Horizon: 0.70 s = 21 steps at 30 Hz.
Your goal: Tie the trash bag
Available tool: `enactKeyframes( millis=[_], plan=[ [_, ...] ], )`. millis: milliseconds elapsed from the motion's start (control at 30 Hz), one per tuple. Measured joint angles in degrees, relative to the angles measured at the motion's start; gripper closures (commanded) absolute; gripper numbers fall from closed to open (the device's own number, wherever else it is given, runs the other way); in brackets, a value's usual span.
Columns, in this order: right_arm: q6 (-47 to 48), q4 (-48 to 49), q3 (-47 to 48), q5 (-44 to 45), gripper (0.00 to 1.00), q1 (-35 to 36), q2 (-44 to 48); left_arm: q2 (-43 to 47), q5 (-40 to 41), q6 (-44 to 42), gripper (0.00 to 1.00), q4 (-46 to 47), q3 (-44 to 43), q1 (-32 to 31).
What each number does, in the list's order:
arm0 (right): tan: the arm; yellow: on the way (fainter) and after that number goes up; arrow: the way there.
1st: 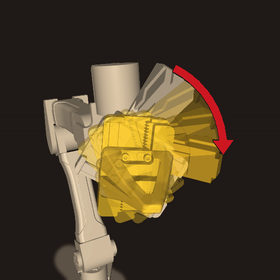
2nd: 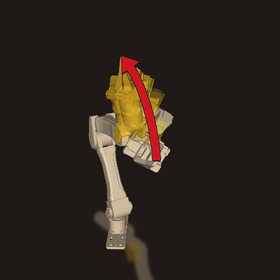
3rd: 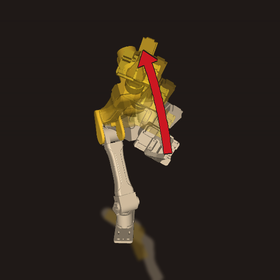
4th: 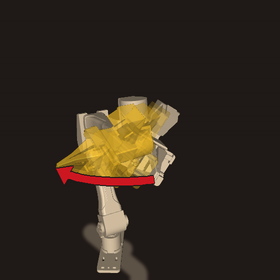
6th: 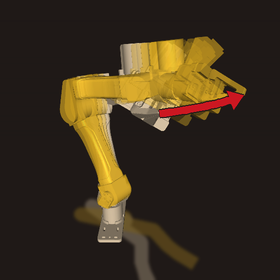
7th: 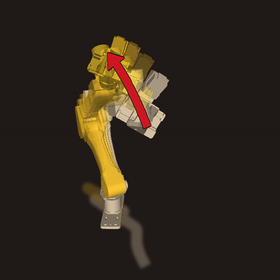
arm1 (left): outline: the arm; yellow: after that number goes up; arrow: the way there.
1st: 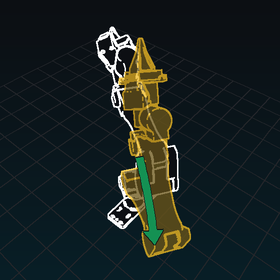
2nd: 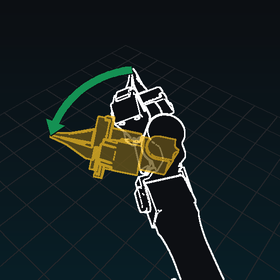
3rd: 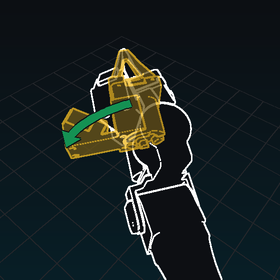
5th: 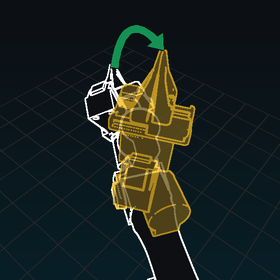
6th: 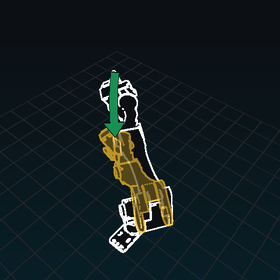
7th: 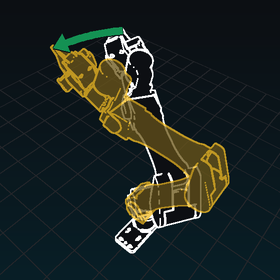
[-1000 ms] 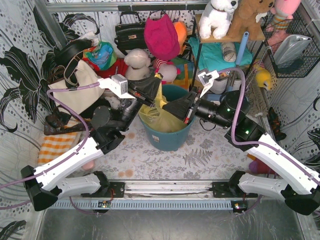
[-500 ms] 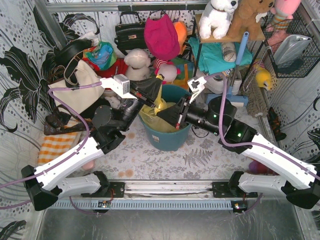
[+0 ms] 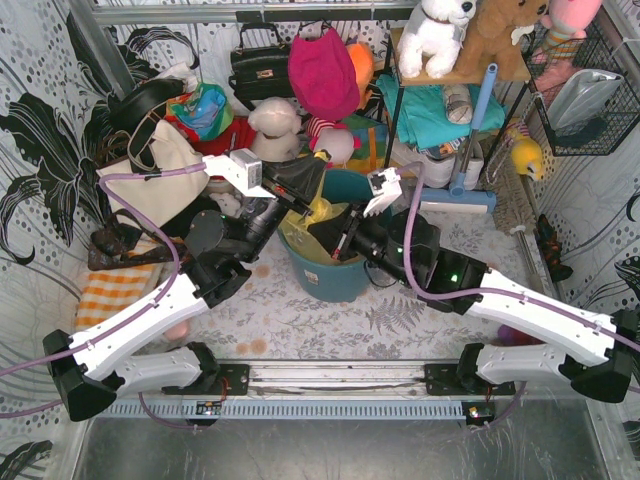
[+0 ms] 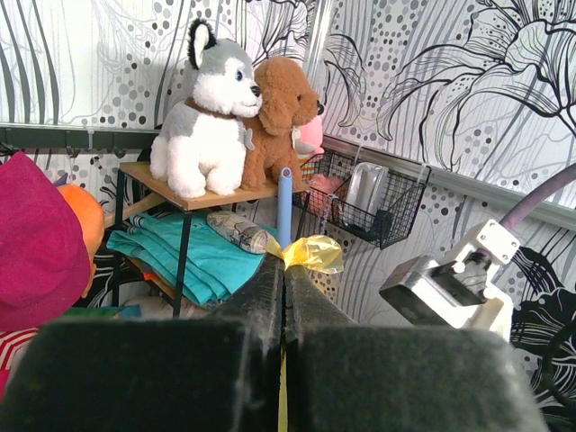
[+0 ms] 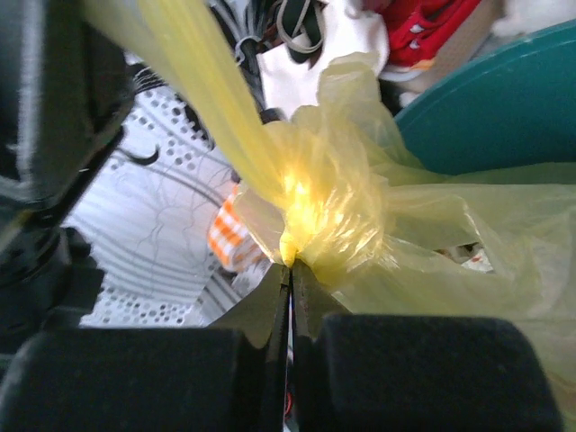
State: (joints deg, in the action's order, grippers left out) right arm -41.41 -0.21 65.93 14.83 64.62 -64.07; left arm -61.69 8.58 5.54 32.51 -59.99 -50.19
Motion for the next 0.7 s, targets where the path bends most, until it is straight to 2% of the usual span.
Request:
enactKeyframes(
  millis=[267, 700],
  plan=[
    [-1.5, 1.3, -0.8, 11.8, 1.0, 1.6, -3.3, 0.0, -1.1, 0.0, 1.0, -0.8, 0.0, 0.0],
    [-1.2, 5.5, -0.8, 23.3, 1.0, 1.6, -5.3, -0.1, -3.0, 0.0, 1.0, -3.3, -0.3, 0.1]
  ],
)
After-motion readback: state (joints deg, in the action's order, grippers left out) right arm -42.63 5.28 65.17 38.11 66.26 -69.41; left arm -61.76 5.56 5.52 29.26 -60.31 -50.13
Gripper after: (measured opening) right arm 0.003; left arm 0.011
